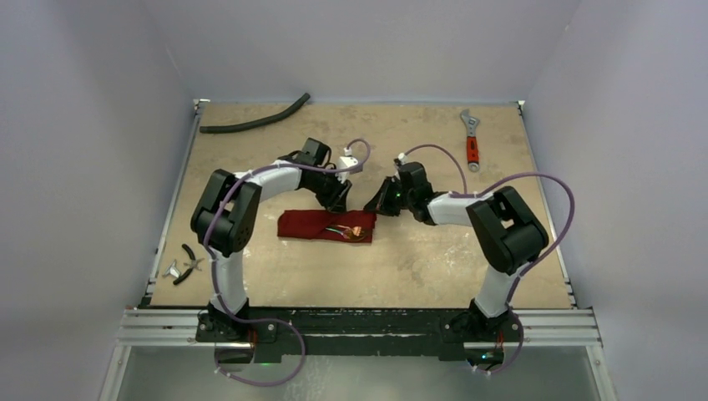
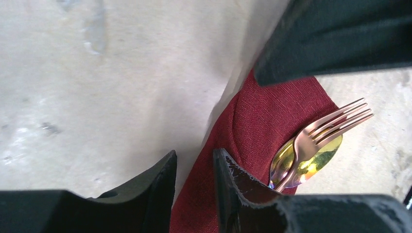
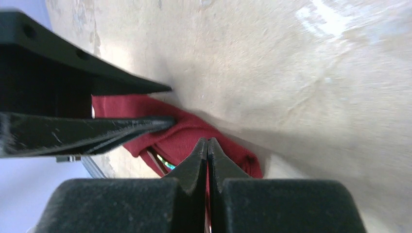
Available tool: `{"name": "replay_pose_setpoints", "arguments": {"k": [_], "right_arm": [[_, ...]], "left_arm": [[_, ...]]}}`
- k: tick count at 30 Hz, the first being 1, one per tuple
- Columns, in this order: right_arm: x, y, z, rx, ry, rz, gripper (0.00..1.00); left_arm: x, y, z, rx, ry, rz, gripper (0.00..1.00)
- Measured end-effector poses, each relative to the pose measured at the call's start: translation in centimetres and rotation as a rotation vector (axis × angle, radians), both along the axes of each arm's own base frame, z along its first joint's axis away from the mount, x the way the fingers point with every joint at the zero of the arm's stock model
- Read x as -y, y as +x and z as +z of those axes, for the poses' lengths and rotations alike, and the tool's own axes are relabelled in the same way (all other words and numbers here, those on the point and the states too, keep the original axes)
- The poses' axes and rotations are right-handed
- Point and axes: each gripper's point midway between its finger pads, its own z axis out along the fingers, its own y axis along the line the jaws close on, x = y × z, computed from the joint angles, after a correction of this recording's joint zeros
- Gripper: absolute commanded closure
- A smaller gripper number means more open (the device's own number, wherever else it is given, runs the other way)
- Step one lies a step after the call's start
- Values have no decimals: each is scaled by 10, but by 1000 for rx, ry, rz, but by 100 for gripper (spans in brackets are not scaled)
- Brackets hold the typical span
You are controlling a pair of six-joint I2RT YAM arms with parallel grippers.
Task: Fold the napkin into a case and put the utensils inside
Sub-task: Reset both arms
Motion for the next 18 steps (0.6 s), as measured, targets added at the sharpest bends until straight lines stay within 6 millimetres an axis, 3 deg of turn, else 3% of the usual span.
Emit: {"name": "replay_pose_setpoints", "arguments": {"k": [4, 9, 11, 12, 16, 17, 18], "right_arm": [[19, 8, 8, 32, -41, -35, 95], [31, 8, 8, 37, -93, -50, 70], [34, 6, 9, 39, -113, -54, 62], [38, 6, 11, 45, -128, -62, 59], [55, 14, 41, 140, -205, -114, 51], [60, 16, 51, 175, -221, -134, 47], [70, 22, 67, 233, -248, -170, 33]], "left_arm": [[11, -14, 0, -34, -18, -24, 68], [7, -11, 2, -49, 3, 10, 49], [-2, -1, 5, -45, 20, 51, 28], [-7, 4, 7, -41, 26, 71, 22], [-45, 47, 26, 10, 50, 199, 12], [-54, 56, 31, 29, 52, 228, 10], [-66, 64, 37, 51, 53, 260, 10]]}}
